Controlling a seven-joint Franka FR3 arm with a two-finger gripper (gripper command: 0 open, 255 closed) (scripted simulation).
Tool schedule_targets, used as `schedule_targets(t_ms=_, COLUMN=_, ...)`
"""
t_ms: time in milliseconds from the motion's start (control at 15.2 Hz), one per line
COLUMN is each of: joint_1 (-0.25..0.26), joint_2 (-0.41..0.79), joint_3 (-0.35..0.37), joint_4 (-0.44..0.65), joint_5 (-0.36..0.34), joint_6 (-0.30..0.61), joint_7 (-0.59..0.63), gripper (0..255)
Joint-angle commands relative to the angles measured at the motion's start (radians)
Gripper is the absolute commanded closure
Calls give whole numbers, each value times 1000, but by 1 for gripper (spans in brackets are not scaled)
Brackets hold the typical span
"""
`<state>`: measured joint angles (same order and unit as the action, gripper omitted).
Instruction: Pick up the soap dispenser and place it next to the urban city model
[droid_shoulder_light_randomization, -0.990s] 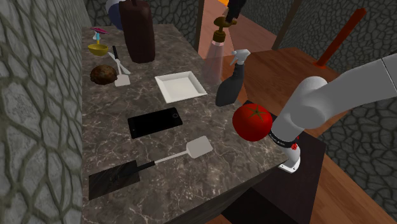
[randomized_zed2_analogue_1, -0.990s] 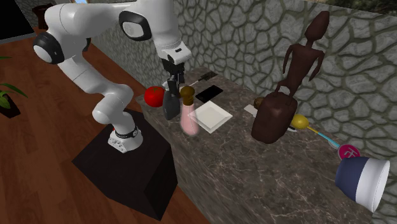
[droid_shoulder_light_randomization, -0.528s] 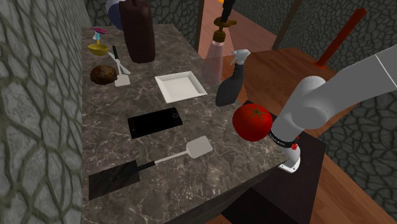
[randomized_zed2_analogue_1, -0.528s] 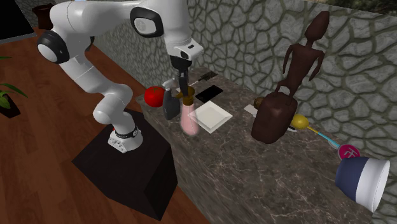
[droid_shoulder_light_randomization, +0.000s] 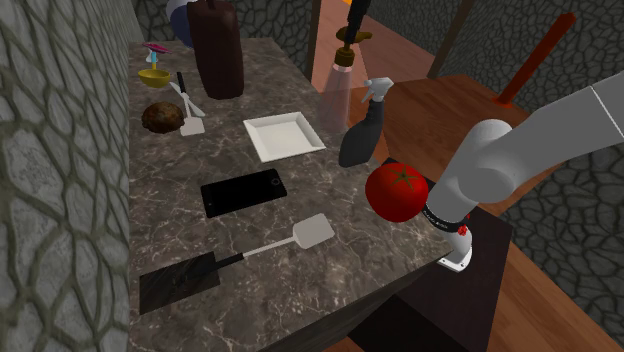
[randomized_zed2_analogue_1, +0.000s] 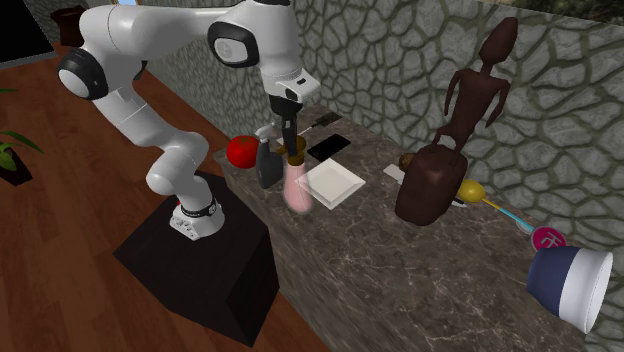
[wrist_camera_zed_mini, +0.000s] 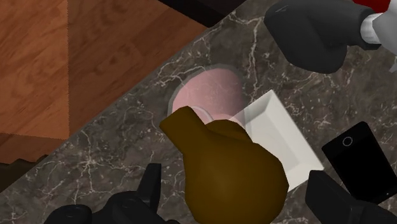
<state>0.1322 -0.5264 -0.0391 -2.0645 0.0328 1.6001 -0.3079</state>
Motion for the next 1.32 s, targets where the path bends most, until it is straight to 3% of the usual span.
schedule_targets(t_ms=0, joint_1=0, joint_2=0, joint_3=0, joint_4=0, joint_5=0, joint_6=0, joint_7=0, gripper=0)
schedule_targets(t_ms=66, joint_1=0, joint_2=0, joint_3=0, joint_4=0, joint_5=0, joint_6=0, joint_7=0, gripper=0)
schedule_targets(t_ms=132, joint_1=0, joint_2=0, joint_3=0, joint_4=0, joint_5=0, joint_6=0, joint_7=0, gripper=255)
schedule_targets(t_ms=726, joint_1=0, joint_2=0, joint_3=0, joint_4=0, joint_5=0, joint_6=0, joint_7=0, gripper=255)
schedule_targets(t_ms=1254, joint_1=1, joint_2=38, joint_3=0, joint_4=141, joint_5=1, joint_6=-104, joint_7=4, gripper=255)
